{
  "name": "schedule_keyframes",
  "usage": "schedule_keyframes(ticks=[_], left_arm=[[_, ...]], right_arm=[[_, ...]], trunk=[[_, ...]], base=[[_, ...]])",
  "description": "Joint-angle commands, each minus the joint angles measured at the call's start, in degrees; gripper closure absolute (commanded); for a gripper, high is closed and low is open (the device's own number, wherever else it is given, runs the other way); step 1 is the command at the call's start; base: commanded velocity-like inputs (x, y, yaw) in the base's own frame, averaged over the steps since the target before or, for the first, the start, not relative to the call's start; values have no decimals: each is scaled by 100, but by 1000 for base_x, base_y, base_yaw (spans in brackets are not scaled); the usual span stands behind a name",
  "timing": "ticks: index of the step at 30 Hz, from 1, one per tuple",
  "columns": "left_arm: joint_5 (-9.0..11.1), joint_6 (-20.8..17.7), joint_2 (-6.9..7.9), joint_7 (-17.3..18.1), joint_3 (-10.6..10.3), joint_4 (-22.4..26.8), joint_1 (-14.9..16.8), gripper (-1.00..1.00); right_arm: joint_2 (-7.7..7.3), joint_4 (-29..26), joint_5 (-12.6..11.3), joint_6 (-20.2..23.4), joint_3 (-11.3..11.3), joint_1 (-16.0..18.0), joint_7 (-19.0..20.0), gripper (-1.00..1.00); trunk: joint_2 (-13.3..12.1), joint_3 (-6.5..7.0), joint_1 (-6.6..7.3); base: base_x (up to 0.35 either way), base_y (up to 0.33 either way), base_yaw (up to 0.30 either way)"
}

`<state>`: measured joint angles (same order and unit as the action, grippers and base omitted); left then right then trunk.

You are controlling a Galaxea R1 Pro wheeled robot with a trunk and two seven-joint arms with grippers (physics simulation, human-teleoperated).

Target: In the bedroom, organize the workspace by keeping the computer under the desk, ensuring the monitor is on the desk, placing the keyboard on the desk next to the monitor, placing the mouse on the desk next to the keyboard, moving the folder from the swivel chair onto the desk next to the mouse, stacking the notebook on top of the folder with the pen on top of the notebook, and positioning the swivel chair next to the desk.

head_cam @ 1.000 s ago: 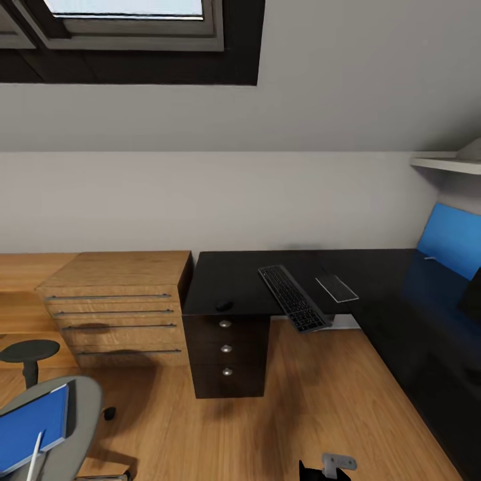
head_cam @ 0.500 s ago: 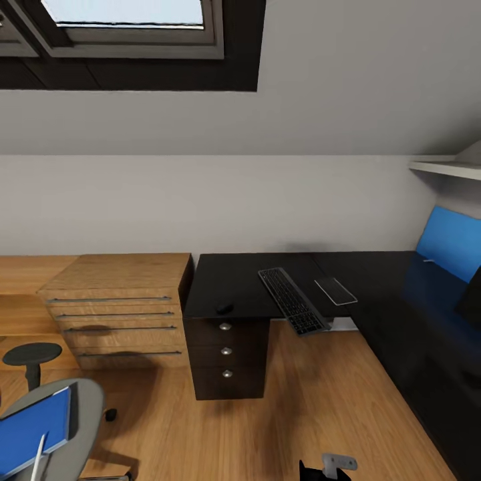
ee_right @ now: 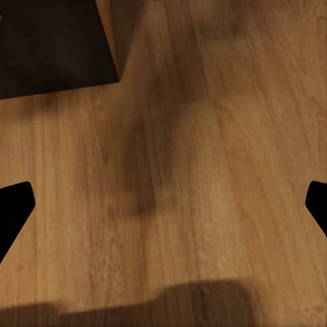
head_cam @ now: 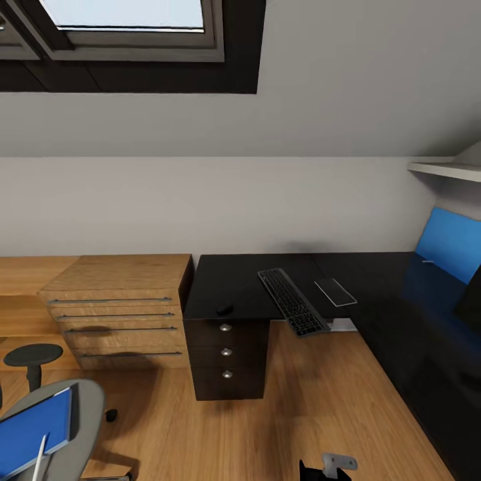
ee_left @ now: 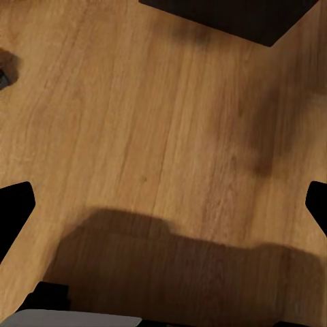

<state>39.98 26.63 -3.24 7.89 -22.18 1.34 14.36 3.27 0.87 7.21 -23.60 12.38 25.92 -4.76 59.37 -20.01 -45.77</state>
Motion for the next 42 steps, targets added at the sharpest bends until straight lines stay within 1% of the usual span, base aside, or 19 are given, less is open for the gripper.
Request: schedule_keyframes(ticks=[1,13,16,17,20,22,24,25,28,29,30,31,32,34,35,36,39,40,42], left_arm=[[63,17,1,36,-24,-11,5,-100],[39,45,-14,20,-33,-11,5,-100],[12,13,12,0,-49,77,5,-100],[9,-18,29,-156,-49,307,5,-100],[5,-262,37,-451,-50,622,5,-100],[3,-786,37,-736,-50,1011,5,-100],[2,-1089,39,-835,-50,1250,5,-100],[2,-1374,41,-907,-50,1498,5,-100],[2,-1789,64,-984,-45,1897,5,-100],[2,-1852,76,-994,-43,1960,5,-100],[3,-1975,120,-1014,-38,2083,5,-100],[10,-2036,167,-1024,-31,2146,5,-100],[27,-2063,227,-1004,-27,2180,5,-100],[37,-2067,274,-985,-26,2195,5,-100],[43,-2065,316,-966,-25,2208,5,-100],[48,-2063,375,-930,-22,2219,5,-100],[54,-2064,415,-886,-14,2224,5,-100],[62,-2065,463,-810,-4,2219,5,-100],[69,-2066,510,-812,1,2208,5,-100]], right_arm=[[0,9,61,-19,36,6,-34,-100],[-1,9,61,-175,36,6,-43,-100],[6,9,60,-169,46,6,-54,-100],[2,8,54,-141,88,7,-91,-100],[-8,-33,-8,-136,186,5,-246,-100],[-10,-201,-106,-151,278,5,-382,-100],[-7,-320,-141,-150,305,4,-416,-100],[-3,-434,-163,-140,322,6,-437,-100],[-4,-614,-197,-105,340,6,-444,-100],[-5,-652,-210,-90,344,6,-439,-100],[-8,-782,-310,-24,356,8,-411,-100],[-14,-1016,-569,115,369,9,-356,-100],[-16,-1362,-970,309,399,9,-274,-100],[-13,-1640,-1287,462,419,9,-226,-100],[-9,-1900,-1614,636,428,10,-189,-100],[-7,-2150,-2043,919,434,8,-148,-100],[-12,-2276,-2319,1140,434,7,-90,-100],[-18,-2390,-2571,1372,426,4,84,-100],[-19,-2423,-2607,1401,422,4,108,-100]], trunk=[[4,-7,0],[4,-7,0],[4,-7,0],[4,-7,0],[4,-7,0],[4,-7,0],[4,-7,0],[4,-7,0],[4,-7,0],[4,-7,0],[4,-7,0],[4,-7,0],[4,-7,0],[4,-7,0],[4,-7,0],[4,-7,0],[4,-7,0],[4,-7,0],[4,-7,0]], base=[[0,0,0],[0,0,0],[0,0,0],[0,0,0],[0,0,0],[0,0,0],[0,0,0],[0,0,0],[0,0,0],[0,0,0],[0,0,0],[0,0,0],[0,0,0],[0,0,0],[0,0,0],[0,0,0],[0,0,0],[0,0,0],[0,0,0]])
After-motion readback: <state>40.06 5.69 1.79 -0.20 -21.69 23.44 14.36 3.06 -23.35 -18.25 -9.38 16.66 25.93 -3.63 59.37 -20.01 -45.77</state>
